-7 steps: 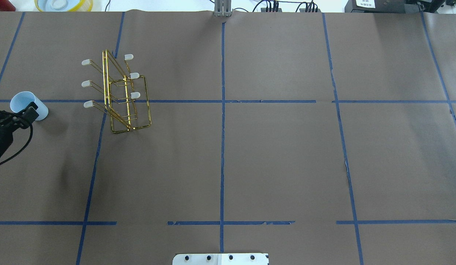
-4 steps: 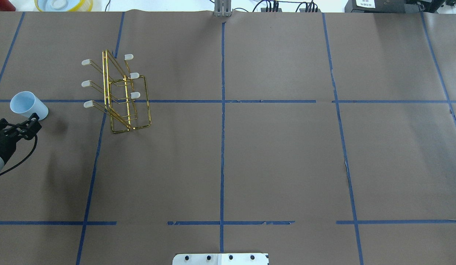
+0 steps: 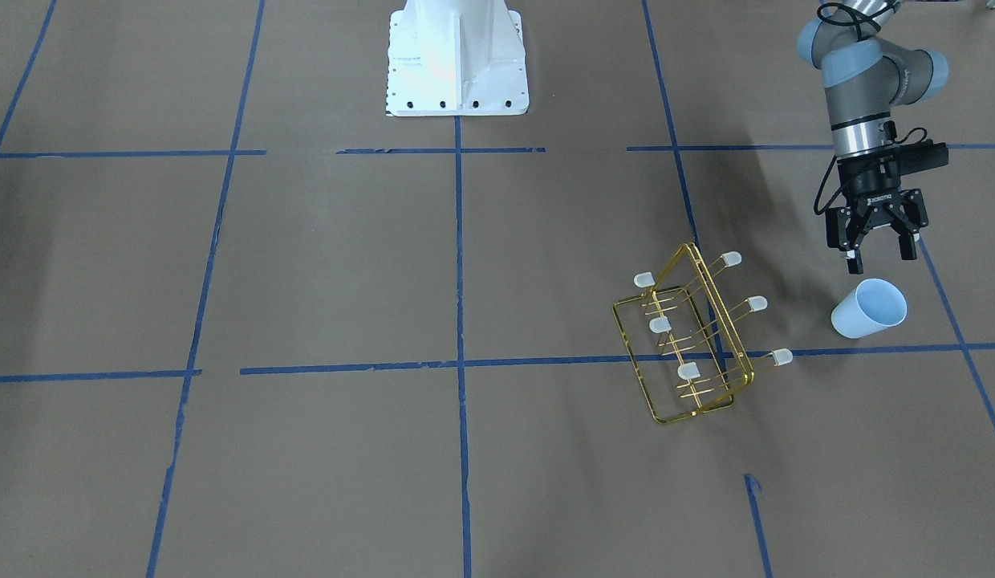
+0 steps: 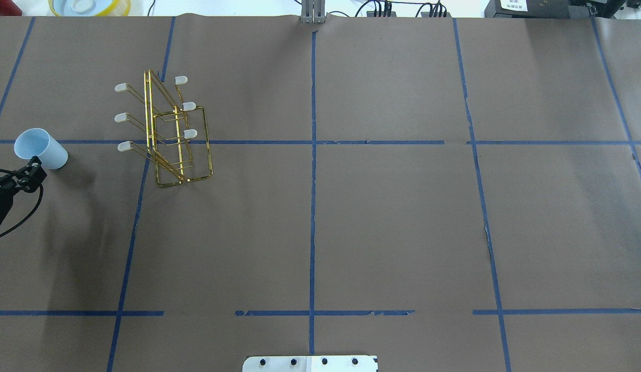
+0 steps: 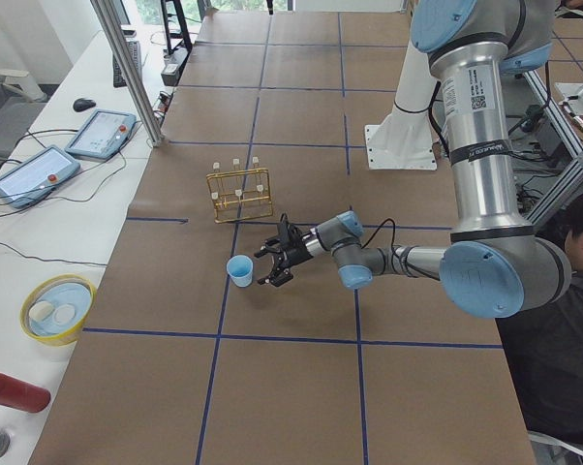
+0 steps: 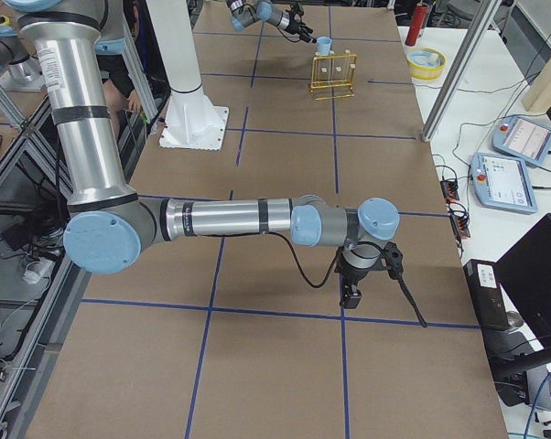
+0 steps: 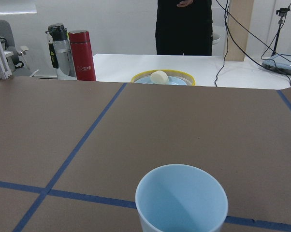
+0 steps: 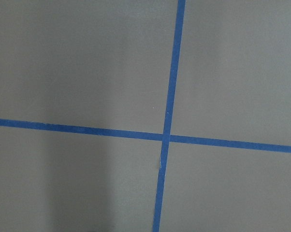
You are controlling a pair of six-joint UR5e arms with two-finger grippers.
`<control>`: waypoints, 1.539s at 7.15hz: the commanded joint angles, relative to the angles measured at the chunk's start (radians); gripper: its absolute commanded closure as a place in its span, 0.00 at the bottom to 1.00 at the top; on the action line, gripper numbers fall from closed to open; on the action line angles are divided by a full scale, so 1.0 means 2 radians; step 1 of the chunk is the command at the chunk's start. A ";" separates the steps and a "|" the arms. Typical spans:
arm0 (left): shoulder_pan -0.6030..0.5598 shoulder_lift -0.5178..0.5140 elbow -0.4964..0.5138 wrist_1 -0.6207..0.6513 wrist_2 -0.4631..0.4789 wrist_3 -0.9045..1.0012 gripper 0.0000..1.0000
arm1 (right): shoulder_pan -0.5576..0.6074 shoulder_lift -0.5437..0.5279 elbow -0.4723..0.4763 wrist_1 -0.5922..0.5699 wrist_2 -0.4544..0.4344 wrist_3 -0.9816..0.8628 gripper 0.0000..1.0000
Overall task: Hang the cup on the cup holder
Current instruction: 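Close the left gripper on the light-blue cup's rim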
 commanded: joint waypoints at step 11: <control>-0.072 -0.116 0.125 -0.038 -0.055 0.031 0.00 | 0.000 0.000 0.000 0.000 0.000 0.000 0.00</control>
